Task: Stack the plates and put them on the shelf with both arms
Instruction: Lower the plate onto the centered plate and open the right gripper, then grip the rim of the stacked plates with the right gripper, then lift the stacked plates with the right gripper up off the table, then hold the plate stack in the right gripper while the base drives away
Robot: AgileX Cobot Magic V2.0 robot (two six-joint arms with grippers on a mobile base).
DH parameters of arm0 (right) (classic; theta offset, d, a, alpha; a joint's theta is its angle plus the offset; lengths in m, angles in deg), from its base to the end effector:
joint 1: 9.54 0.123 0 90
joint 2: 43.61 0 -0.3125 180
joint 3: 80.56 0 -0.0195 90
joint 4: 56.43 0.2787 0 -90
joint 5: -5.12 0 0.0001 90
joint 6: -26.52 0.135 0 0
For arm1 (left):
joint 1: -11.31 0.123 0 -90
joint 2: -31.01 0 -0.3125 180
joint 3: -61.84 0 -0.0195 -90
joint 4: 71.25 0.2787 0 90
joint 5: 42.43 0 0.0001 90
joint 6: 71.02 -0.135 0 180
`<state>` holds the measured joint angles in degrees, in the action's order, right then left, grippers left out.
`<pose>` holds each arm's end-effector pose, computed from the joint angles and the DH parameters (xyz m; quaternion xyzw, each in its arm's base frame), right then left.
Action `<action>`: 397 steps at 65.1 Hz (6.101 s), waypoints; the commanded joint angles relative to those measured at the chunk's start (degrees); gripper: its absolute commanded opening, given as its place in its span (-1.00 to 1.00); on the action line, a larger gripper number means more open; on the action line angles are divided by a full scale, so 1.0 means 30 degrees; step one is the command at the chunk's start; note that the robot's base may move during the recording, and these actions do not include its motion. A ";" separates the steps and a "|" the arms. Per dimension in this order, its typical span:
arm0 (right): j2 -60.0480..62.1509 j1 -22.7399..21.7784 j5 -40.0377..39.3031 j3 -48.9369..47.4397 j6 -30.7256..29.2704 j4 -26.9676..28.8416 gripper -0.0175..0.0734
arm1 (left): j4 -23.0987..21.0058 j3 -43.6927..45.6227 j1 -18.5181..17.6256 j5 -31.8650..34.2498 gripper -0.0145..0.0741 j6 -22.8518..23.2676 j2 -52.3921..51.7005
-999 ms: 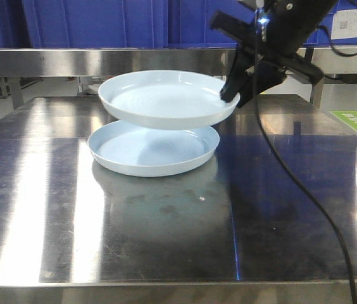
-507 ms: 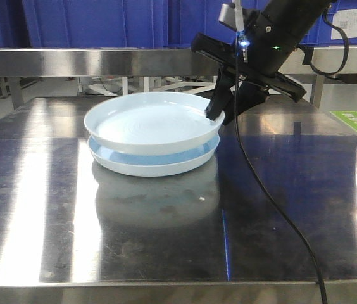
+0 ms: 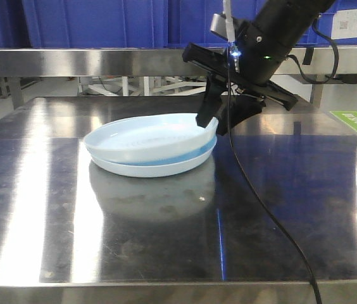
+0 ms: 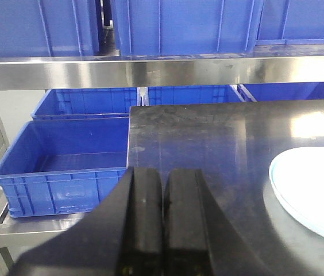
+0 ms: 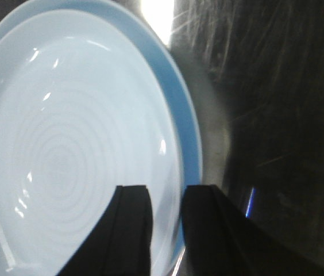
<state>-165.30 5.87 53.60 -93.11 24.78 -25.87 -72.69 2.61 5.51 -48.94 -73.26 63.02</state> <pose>0.4585 0.1797 0.2044 -0.0095 0.9556 0.2481 0.1588 0.1470 -0.0153 0.2838 0.0444 0.7520 -0.0297 0.6570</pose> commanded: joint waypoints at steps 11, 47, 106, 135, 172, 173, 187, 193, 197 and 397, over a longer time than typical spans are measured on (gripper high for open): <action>0.1096 0.0000 -0.0566 -0.0449 -0.0048 0.0545 0.21 | -0.0013 0.0566 0.0025 0.1611 -0.48 0.0103 0.0081; 0.1011 0.0000 -0.1363 -0.0449 -0.0048 -0.0271 0.52 | -0.0013 0.0566 0.0025 0.1611 -0.48 0.0103 0.0081; 0.0203 0.0592 -0.1826 -0.0449 -0.0048 -0.0546 0.06 | -0.0013 0.0566 0.0025 0.1611 -0.48 0.0103 0.0081; 0.0293 0.0592 -0.1982 -0.0466 -0.0048 -0.0965 -0.50 | -0.0013 0.0566 0.0025 0.1611 -0.48 0.0103 0.0081; 0.3987 0.0592 -0.6162 0.0667 -0.0215 -0.3299 -0.51 | -0.0013 0.0566 0.0025 0.1611 -0.48 0.0103 0.0081; 0.4169 0.0592 -0.6490 0.0984 -0.0215 -0.3397 -0.51 | -0.0013 0.0566 0.0025 0.1611 -0.48 0.0103 0.0081; 0.7223 0.0550 -1.2018 0.5312 -0.0215 -0.4529 -0.51 | -0.0013 0.0566 0.0025 0.1611 -0.48 0.0103 0.0081; 0.9043 0.0371 -1.4852 0.8032 -0.0215 -0.4580 -0.51 | -0.0013 0.0566 0.0025 0.1611 -0.48 0.0103 0.0081; 0.9981 0.0181 -1.6159 0.9344 -0.0215 -0.4580 -0.51 | -0.0013 0.0566 0.0025 0.1611 -0.48 0.0103 0.0081; 2.6293 -0.2626 -1.9309 2.3134 -0.0215 -0.4580 -0.51 | -0.0013 0.0566 0.0025 0.1611 -0.48 0.0103 0.0081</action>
<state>-86.69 -1.54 1.00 -21.89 24.42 -39.47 -72.69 2.61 5.51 -48.94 -73.26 63.02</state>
